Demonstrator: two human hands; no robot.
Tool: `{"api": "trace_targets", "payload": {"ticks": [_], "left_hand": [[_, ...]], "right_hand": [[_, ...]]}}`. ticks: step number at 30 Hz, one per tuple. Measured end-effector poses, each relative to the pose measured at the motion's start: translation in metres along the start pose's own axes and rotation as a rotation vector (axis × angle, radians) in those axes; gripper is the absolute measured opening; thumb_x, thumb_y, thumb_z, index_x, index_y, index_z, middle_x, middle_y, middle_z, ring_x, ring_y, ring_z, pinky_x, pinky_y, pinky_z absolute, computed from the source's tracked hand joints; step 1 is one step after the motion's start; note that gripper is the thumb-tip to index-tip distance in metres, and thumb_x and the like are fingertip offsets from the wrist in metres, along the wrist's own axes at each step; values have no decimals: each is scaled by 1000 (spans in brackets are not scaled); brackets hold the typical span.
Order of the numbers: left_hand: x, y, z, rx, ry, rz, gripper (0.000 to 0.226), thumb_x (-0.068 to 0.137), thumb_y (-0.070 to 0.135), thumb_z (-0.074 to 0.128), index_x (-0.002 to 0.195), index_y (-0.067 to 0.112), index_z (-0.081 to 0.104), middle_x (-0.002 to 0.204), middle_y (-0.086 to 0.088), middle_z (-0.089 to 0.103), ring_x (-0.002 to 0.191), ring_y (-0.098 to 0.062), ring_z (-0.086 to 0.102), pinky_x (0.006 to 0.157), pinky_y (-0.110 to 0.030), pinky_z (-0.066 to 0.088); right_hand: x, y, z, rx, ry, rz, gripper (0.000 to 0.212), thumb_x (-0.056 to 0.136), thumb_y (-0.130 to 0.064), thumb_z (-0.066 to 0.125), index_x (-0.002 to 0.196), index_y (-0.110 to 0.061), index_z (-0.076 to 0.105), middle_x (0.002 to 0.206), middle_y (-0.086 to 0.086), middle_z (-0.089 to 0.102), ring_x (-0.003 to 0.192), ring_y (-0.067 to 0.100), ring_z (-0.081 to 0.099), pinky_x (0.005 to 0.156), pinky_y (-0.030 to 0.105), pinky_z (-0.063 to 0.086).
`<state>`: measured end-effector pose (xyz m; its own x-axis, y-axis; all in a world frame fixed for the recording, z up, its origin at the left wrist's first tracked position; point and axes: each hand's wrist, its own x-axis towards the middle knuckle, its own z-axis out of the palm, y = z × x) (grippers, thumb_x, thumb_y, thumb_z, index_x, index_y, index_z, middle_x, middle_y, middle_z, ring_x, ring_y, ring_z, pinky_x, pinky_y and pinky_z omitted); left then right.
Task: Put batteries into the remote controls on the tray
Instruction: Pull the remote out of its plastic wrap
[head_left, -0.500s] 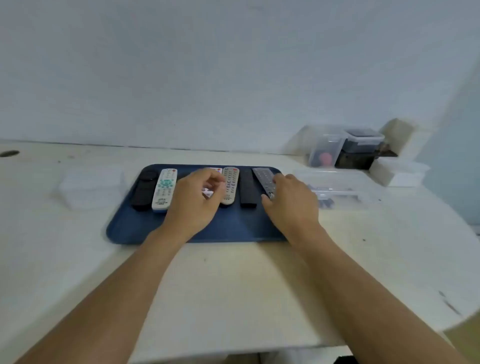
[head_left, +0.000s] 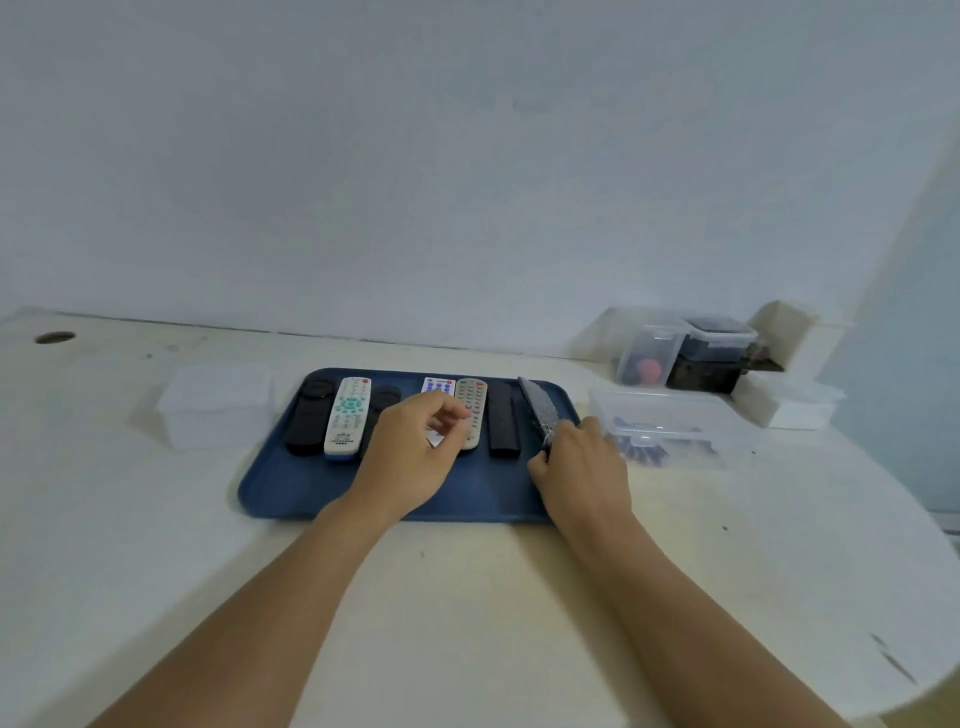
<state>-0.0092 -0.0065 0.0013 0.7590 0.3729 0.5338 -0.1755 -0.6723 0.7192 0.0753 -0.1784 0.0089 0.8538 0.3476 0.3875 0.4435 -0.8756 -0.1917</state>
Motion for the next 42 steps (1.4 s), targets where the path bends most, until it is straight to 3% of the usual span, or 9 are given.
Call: {"api": "trace_targets", "payload": {"ticks": [7, 10, 13, 18, 23, 26, 29, 35, 42], "left_hand": [[5, 14, -1, -229, 83, -198, 7, 93, 22, 69, 100, 25, 70, 98, 7, 72, 80, -3, 68, 76, -28, 59], [13, 36, -8, -863, -4, -517, 36, 90, 40, 69, 117, 17, 65, 114, -6, 70, 84, -18, 73, 65, -37, 61], [14, 40, -20, -1077, -56, -523, 57, 70, 51, 77, 115, 17, 70, 104, -10, 73, 82, -29, 72, 58, -33, 61], [15, 20, -39, -1411, -438, -449, 106, 67, 68, 78, 146, 4, 49, 147, -24, 51, 133, -50, 48, 108, -61, 42], [17, 26, -39, -1286, -678, -620, 81, 93, 62, 54, 146, 2, 46, 149, -24, 48, 135, -44, 49, 106, -57, 44], [3, 39, -15, -841, -584, -619, 34, 100, 17, 57, 133, 8, 59, 122, -23, 64, 98, -40, 69, 79, -43, 61], [-2, 43, -3, -744, -458, -587, 25, 97, 4, 60, 122, 10, 63, 98, -17, 70, 78, -35, 73, 63, -37, 60], [12, 32, -10, -528, -482, -461, 48, 83, -7, 72, 123, 17, 64, 90, -15, 76, 76, -30, 74, 64, -29, 57], [13, 24, -12, -441, -516, -482, 72, 74, -11, 78, 137, 16, 55, 88, -13, 78, 76, -30, 76, 73, -35, 60]], "right_hand": [[6, 1, -16, 928, 293, 119, 26, 103, -20, 48, 87, -12, 67, 78, 0, 67, 67, 13, 57, 58, 24, 44], [12, -13, -25, 1671, -114, 266, 16, 99, -17, 61, 98, -8, 74, 84, 5, 73, 66, 10, 64, 53, 21, 51], [19, -20, -10, 1822, -390, 238, 25, 85, -14, 72, 108, -5, 71, 91, 7, 70, 69, 12, 64, 55, 22, 50], [35, -7, 0, 1954, -275, 263, 22, 90, -12, 69, 111, -5, 66, 89, 4, 71, 70, 7, 66, 61, 17, 53], [34, -9, 8, 1751, -150, 275, 25, 89, -13, 73, 112, -4, 69, 104, 14, 72, 88, 20, 68, 77, 29, 55], [24, -14, 8, 1401, -114, 131, 41, 80, -16, 82, 118, -17, 67, 107, -2, 73, 91, 6, 71, 79, 22, 56], [18, -13, 6, 1298, -163, 19, 60, 78, -25, 85, 132, -26, 58, 119, -12, 65, 103, 1, 66, 86, 21, 55], [28, -1, 4, 1143, -275, -170, 75, 79, -24, 84, 145, -26, 48, 132, -8, 56, 109, -8, 60, 82, 10, 51], [32, 7, 1, 858, -199, -265, 89, 66, -56, 83, 144, -27, 51, 131, -9, 62, 101, -6, 65, 94, 31, 57]]}}
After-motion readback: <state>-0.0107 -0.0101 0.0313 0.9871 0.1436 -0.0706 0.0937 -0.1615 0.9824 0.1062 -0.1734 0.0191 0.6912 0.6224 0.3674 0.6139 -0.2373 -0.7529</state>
